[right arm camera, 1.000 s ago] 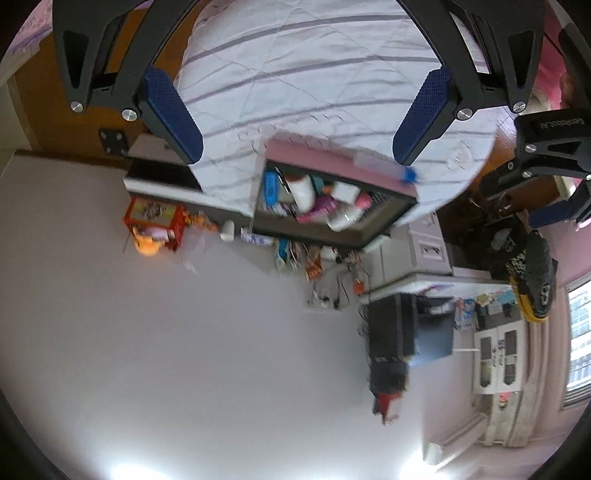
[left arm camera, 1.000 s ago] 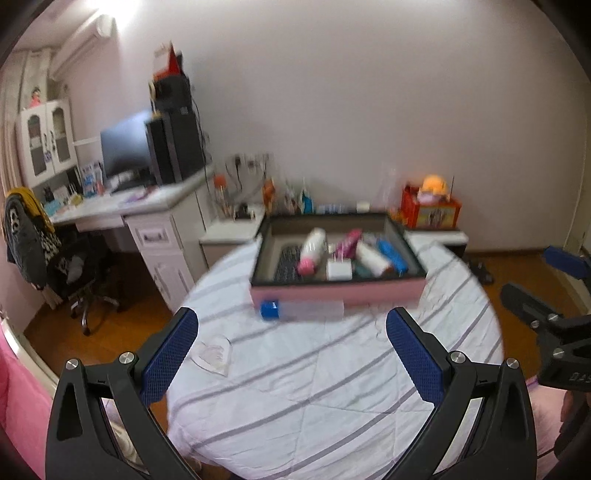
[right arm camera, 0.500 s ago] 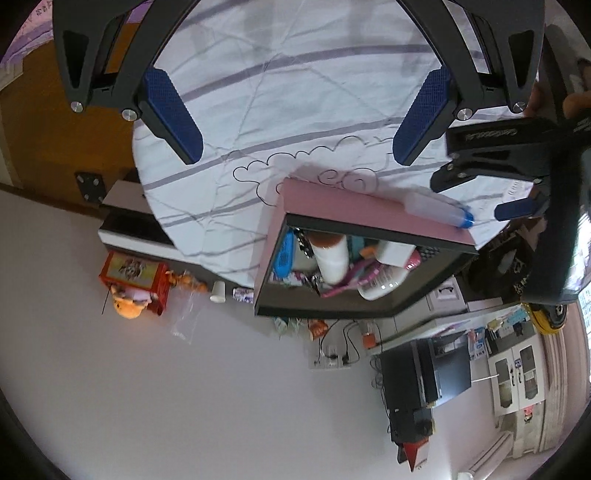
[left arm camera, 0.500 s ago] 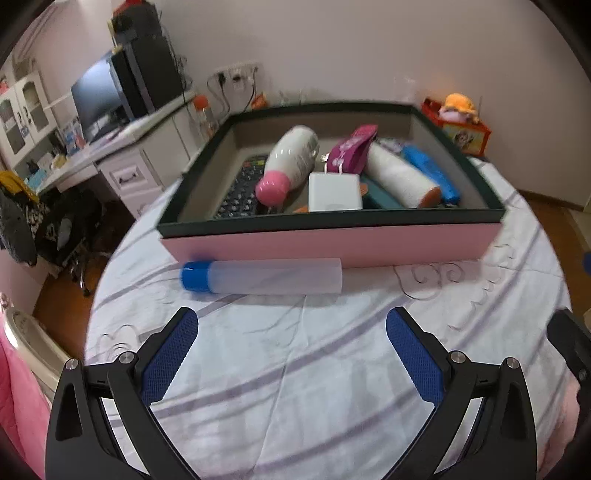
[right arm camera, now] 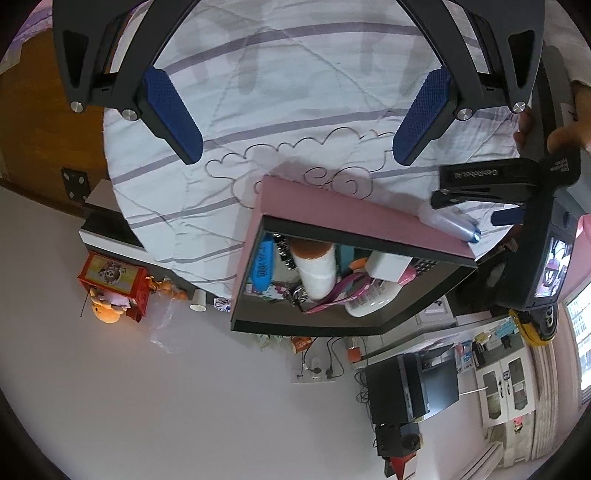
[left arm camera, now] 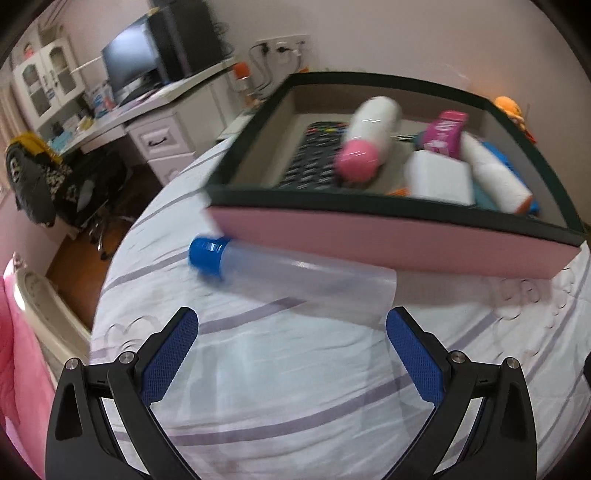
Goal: Organize rigid objects
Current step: 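Move the left gripper down to the clear bottle with blue cap, then close the left gripper around the clear bottle's body, then lift the bottle upright with the left gripper and carry it toward the box, then lower the bottle into the pink box and open the left gripper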
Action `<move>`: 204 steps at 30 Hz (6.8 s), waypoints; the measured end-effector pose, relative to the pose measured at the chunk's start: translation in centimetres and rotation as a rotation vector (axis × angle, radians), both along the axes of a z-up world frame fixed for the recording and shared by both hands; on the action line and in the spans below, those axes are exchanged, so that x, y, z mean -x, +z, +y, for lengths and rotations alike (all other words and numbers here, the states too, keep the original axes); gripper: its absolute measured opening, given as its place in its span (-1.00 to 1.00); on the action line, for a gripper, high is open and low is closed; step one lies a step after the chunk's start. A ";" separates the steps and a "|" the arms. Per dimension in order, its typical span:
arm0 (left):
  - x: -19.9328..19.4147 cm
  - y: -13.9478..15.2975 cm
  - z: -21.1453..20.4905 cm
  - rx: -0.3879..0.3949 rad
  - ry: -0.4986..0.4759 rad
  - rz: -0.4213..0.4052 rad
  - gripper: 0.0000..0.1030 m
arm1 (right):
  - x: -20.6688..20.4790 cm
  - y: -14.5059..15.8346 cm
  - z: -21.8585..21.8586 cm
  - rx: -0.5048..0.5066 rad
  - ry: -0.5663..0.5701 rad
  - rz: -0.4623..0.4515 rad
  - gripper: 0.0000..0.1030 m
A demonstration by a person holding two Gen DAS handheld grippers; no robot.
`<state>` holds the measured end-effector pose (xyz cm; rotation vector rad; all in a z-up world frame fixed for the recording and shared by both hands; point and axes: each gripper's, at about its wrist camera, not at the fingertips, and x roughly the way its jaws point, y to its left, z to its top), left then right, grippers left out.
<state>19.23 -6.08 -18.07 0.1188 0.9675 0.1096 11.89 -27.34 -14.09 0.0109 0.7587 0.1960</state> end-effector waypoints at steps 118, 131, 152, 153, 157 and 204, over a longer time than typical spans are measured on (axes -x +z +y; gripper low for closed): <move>8.8 1.6 0.3 0.187 -0.459 -0.024 -0.48 | 1.2 -0.3 3.9 0.059 -0.083 0.076 1.00; 9.5 6.6 -0.1 0.163 -0.484 -0.142 -0.68 | 1.9 2.4 3.2 0.039 -0.107 0.009 1.00; 7.0 0.6 0.2 0.161 -0.428 0.018 -0.49 | 1.3 0.9 3.1 0.040 -0.092 0.053 1.00; 7.3 1.2 0.3 0.169 -0.428 -0.007 -0.49 | 1.3 1.0 3.0 0.041 -0.096 0.050 1.00; 7.7 3.9 0.1 0.169 -0.447 -0.060 -0.49 | 1.4 1.5 3.0 0.039 -0.101 0.034 1.00; -10.7 6.7 -5.0 0.071 -0.512 -0.101 -0.47 | -16.0 3.0 3.0 0.091 -0.100 -0.020 1.00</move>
